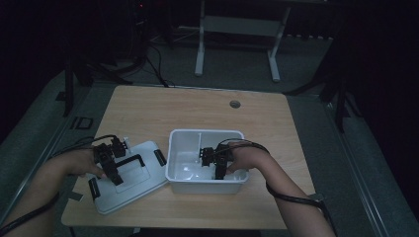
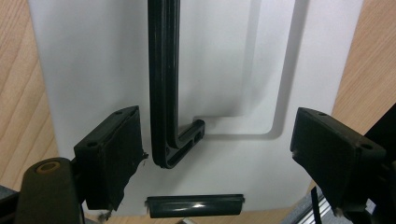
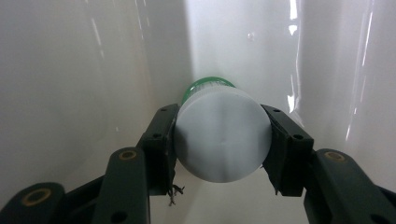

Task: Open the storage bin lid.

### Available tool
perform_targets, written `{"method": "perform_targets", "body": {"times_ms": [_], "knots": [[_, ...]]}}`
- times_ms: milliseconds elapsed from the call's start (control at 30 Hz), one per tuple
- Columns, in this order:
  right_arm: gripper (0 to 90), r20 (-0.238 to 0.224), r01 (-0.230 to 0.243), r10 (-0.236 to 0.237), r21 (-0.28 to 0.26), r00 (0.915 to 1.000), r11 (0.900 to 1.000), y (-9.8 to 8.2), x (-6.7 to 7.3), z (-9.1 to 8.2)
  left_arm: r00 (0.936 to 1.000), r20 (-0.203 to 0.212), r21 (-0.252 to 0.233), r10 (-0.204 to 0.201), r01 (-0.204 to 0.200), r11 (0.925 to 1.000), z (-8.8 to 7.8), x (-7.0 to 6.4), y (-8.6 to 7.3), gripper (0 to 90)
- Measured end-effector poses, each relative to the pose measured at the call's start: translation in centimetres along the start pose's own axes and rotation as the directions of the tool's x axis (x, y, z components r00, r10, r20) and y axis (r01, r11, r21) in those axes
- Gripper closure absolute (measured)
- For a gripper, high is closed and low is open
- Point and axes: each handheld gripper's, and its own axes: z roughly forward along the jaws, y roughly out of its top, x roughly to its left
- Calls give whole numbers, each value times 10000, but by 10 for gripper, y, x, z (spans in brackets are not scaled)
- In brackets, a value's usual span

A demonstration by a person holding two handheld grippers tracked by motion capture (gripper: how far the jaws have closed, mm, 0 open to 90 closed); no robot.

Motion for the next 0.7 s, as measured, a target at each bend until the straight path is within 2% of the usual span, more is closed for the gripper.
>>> {"method": "perform_targets", "body": {"times_ms": [467, 700], "knots": [[501, -64, -71, 75, 643, 10000, 9979, 9, -1, 17, 10000, -28, 7, -36, 36, 10000, 0, 0, -1, 165], [498, -220, -212, 230, 776, 9995, 9968, 9, -3, 17, 10000, -77, 44, -12, 12, 10000, 0, 0, -1, 165]]}}
